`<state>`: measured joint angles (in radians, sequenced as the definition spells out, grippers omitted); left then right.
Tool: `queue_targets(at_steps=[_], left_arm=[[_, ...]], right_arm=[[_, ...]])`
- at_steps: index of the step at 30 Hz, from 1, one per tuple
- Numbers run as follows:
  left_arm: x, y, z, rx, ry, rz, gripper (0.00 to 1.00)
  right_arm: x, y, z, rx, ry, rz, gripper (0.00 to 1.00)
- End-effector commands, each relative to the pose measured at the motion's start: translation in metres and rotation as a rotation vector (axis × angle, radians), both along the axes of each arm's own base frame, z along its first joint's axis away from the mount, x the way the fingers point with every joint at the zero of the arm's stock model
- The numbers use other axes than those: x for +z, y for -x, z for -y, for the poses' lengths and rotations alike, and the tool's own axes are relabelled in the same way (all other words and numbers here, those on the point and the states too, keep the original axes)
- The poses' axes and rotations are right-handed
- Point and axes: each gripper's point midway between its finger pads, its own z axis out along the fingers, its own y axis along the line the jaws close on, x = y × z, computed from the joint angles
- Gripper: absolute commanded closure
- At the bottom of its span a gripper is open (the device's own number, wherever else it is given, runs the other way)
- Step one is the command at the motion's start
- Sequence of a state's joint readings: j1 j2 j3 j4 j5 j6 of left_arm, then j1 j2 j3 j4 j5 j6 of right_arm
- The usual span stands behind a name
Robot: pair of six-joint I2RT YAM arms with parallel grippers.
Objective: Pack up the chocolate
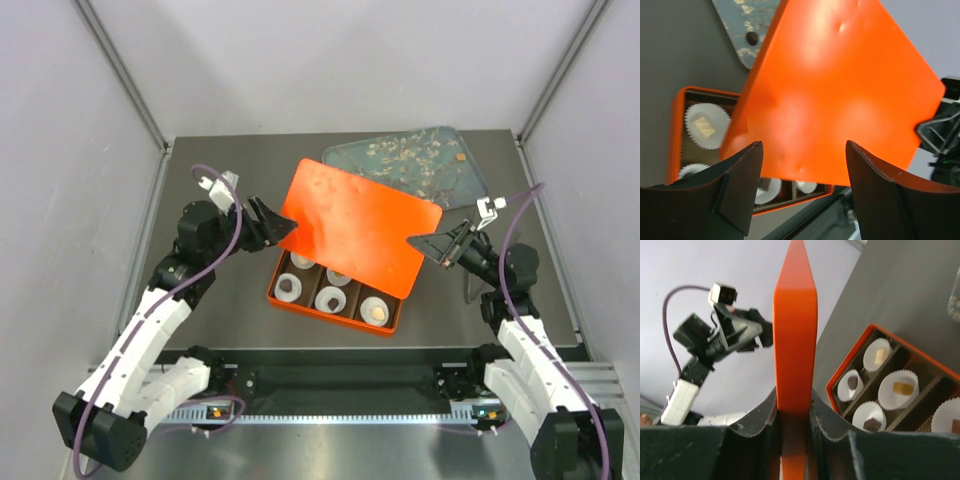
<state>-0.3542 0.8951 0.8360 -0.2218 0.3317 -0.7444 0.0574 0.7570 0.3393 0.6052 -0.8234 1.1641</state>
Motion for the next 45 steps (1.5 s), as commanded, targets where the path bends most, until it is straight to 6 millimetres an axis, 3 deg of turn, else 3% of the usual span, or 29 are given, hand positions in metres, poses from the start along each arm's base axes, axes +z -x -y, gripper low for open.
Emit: queue_targets(at_steps=[1,3,6,14,19,20,25,28,33,35,39,45], left_arm=[[-0.002,-0.004,-0.020,0.005,-0.215,0.019,0.28],[-0.003,-0.008,-0.022,-0.023,-0.276,0.024,0.28],[0.010,-0.017,-0.015,-0.091,-0.282,0.039,0.28],[-0.013,-0.010,-0.023,-0.137,-0.340,-0.009,0.26],[-0.027,-0.006,-0.020,-0.212,-0.215,-0.060,0.27],[-0.019,-0.004,-0.012,-0.266,-0.154,-0.025,0.27],[-0.037,-0.008,-0.017,-0.267,-0.080,-0.095,0.28],[-0.031,-0.006,-0.011,-0.313,-0.003,-0.079,0.30],[-0.031,-0.012,-0.006,-0.301,0.059,-0.088,0.39],[-0.038,-0.014,-0.005,-0.310,0.067,-0.111,0.47],[-0.054,-0.019,-0.009,-0.267,0.041,-0.151,0.62],[-0.089,-0.031,-0.021,-0.176,-0.032,-0.251,0.78]], right_arm=[[0.020,0.019,-0.004,0.079,0.056,0.098,1.00],[0.016,0.023,-0.006,0.107,0.093,0.080,1.00],[0.016,0.030,-0.007,0.131,0.099,0.075,1.00],[0.012,0.028,-0.008,0.144,0.075,0.071,1.00],[0.007,0.031,-0.011,0.191,0.006,0.050,1.00],[0.008,0.032,-0.011,0.197,0.007,0.065,1.00],[0.003,0.028,-0.011,0.191,-0.007,0.059,1.00],[-0.003,0.022,-0.011,0.189,-0.006,0.038,1.00],[-0.016,0.015,-0.010,0.163,-0.011,-0.001,0.95],[-0.024,0.011,-0.009,0.146,-0.003,-0.033,0.91],[-0.045,0.002,-0.006,0.111,0.041,-0.081,0.87],[-0.082,-0.003,0.002,0.033,0.135,-0.171,0.71]])
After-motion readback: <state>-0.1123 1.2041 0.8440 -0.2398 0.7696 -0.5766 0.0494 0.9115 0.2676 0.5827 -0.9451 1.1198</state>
